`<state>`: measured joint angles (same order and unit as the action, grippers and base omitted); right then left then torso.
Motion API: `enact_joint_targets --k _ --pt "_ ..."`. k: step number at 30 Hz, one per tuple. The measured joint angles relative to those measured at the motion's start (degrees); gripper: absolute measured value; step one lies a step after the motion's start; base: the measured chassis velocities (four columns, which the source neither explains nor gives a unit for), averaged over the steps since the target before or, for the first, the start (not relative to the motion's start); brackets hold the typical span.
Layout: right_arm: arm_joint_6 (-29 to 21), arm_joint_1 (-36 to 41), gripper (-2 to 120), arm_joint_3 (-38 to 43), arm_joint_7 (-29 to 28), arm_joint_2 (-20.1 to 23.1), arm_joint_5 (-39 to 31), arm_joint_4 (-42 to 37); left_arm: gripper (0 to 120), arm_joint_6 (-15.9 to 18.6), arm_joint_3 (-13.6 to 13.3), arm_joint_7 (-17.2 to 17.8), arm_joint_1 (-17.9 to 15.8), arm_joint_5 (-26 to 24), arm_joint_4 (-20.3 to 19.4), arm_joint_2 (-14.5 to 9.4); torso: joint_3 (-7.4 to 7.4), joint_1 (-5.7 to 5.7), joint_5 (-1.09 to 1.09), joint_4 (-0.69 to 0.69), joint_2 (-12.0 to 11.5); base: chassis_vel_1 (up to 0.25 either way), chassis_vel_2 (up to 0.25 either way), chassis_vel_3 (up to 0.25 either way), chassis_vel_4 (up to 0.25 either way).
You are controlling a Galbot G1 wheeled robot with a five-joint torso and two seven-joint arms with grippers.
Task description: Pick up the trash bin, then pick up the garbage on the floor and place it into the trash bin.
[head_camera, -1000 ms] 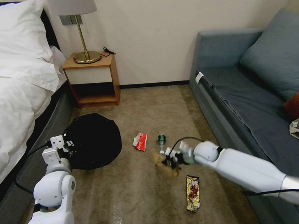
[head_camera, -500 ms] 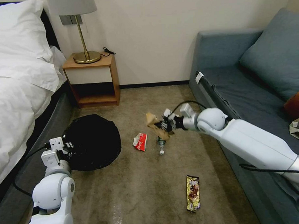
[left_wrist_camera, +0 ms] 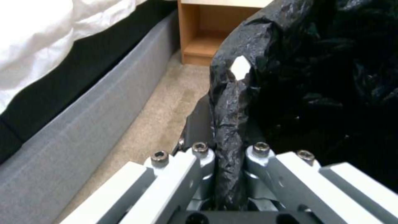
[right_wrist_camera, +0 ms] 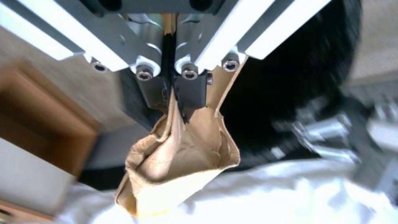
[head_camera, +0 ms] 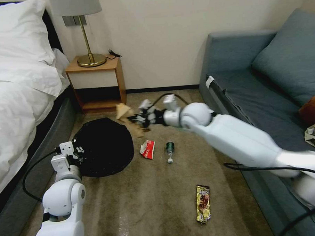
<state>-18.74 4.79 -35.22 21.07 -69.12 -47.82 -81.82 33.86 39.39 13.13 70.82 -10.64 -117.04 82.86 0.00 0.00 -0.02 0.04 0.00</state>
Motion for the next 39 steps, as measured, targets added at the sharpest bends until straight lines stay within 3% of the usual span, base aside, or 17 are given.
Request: enact_joint_targets --k 4,11,15,17,21,23,25,30,34,36,38,39 --pt "0.99 0.48 0 -1.51 -0.94 -4.47 0.99 2.85 3 0.00 0.54 0.03 -0.59 -0.15 0.21 0.13 0.00 0.00 0.00 -0.02 0.00 0.000 0.000 0.000 0.000" --pt "1.40 2.11 0 -2.60 -2.88 -6.35 2.43 5.37 3 -0.02 1.21 0.04 -0.95 -0.52 0.78 0.10 0.00 0.00 0.01 -0.03 0.00 0.000 0.000 0.000 0.000" --pt "1.47 2.79 10 -3.02 -3.37 -6.53 2.74 5.80 2 -0.28 1.06 0.04 -0.93 -0.35 1.24 0.43 0.00 0.00 0.02 -0.03 -0.01 0.000 0.000 0.000 0.000" --pt "1.65 3.13 23 -3.36 -3.40 -6.52 2.90 5.91 2 -0.46 0.36 -0.05 -0.95 0.17 1.70 0.79 0.00 0.00 0.02 -0.04 -0.01 0.000 0.000 0.000 0.000" --pt "1.78 3.22 34 -3.54 -3.14 -6.36 2.94 5.89 2 -0.78 -0.15 -0.15 -0.96 0.79 2.07 0.89 0.00 0.00 0.02 -0.04 -0.01 0.000 0.000 0.000 0.000" --pt "1.87 3.35 45 -3.83 -2.70 -6.23 3.14 5.79 2 -1.01 -0.36 -0.23 -0.94 1.23 2.35 1.05 0.00 0.00 0.02 -0.04 -0.01 0.000 0.000 0.000 0.000" --pt "1.90 3.40 47 -3.99 -2.50 -6.15 3.30 5.75 2 -1.07 -0.39 -0.25 -0.94 1.32 2.41 1.09 0.00 0.00 0.02 -0.04 -0.01 0.000 0.000 0.000 0.000" --pt "2.01 3.80 70 -4.37 -1.66 -5.64 4.42 5.30 2 -1.29 -0.47 -0.35 -1.26 1.58 2.96 1.17 0.00 0.00 0.02 -0.03 -0.01 0.000 0.000 0.000 0.000" --pt "2.01 3.82 74 -4.49 -1.42 -5.37 4.71 5.16 2 -1.35 -0.47 -0.37 -1.40 1.60 3.09 1.19 0.00 0.00 0.02 -0.04 -0.01 0.000 0.000 0.000 0.000" --pt "2.02 3.81 87 -4.56 -1.23 -5.15 4.94 5.04 2 -1.38 -0.47 -0.38 -1.50 1.61 3.17 1.20 0.00 0.00 0.02 -0.04 -0.01 0.000 0.000 0.000 0.000" --pt "2.02 3.82 89 -4.62 -1.03 -4.96 5.12 4.95 2 -1.41 -0.47 -0.41 -1.57 1.61 3.24 1.21 0.00 0.00 0.02 -0.03 -0.01 0.000 0.000 0.000 0.000" --pt "2.02 3.75 99 -4.79 -0.30 -4.36 5.84 4.70 2 -1.47 -0.46 -0.47 -1.71 1.61 3.34 1.21 0.00 0.00 0.02 -0.04 -0.01 0.000 0.000 0.000 0.000"
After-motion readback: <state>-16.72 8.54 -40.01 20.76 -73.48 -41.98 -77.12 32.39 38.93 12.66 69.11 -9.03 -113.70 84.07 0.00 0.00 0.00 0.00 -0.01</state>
